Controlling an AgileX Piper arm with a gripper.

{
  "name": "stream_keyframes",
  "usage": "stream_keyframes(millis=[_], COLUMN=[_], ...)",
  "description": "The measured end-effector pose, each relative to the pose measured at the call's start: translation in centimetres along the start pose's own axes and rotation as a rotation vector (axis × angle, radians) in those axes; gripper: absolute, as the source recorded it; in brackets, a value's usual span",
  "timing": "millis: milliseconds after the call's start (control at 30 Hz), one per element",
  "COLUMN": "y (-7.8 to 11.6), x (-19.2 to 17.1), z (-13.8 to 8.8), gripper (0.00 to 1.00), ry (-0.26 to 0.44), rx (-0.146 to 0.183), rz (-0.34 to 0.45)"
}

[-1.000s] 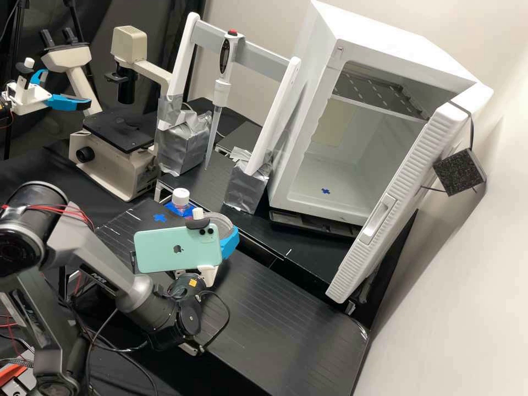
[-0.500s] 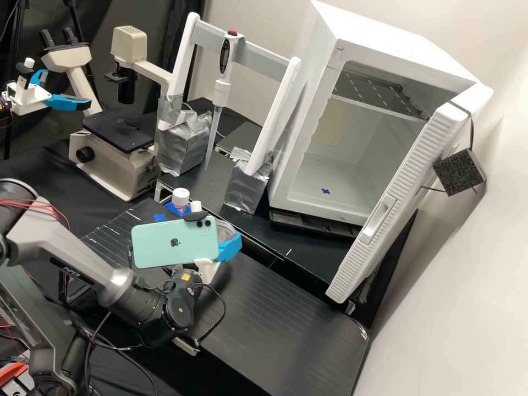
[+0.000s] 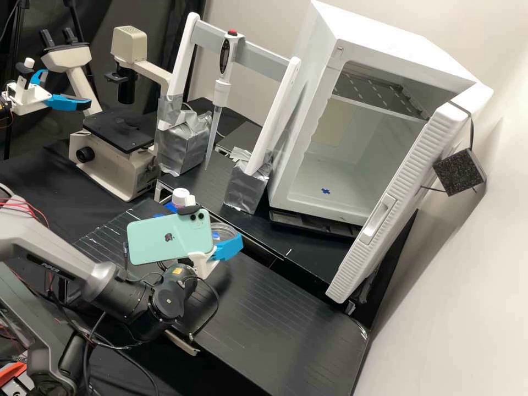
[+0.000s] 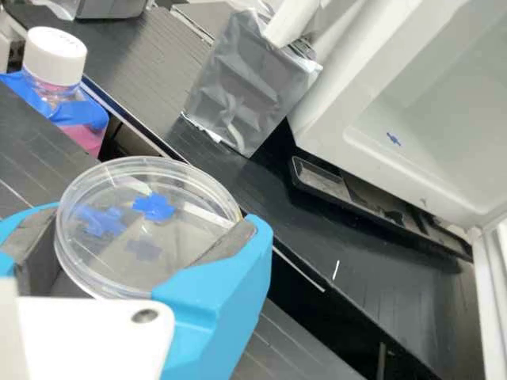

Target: Move the petri dish to the bench

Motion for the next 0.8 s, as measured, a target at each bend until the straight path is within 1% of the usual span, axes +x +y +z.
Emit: stream_keyframes(millis=[100, 167, 300, 400, 433, 567, 633, 800], y=[-0.1, -0.3, -0.4, -0.5, -0.5, -0.7, -0.8, -0.9], x=[0.2, 0.3, 0.6, 0.8, 1.0, 1.4, 1.5, 1.7], z=[-0.9, -1.3, -1.7, -1.5, -1.5, -1.3, -1.2, -0.9], gripper=[0.0, 0.0, 0.0, 0.0, 1.0, 1.0, 1.0, 1.0], ry=[0.024, 0.043, 0.066, 0.078, 0.084, 0.106, 0.107, 0.109], rx=[-0.019, -0.024, -0.023, -0.007, 0.0, 0.03, 0.035, 0.06], rz=[-0.003, -0.005, -0.003, -0.005, -0.006, -0.012, -0.013, -0.009])
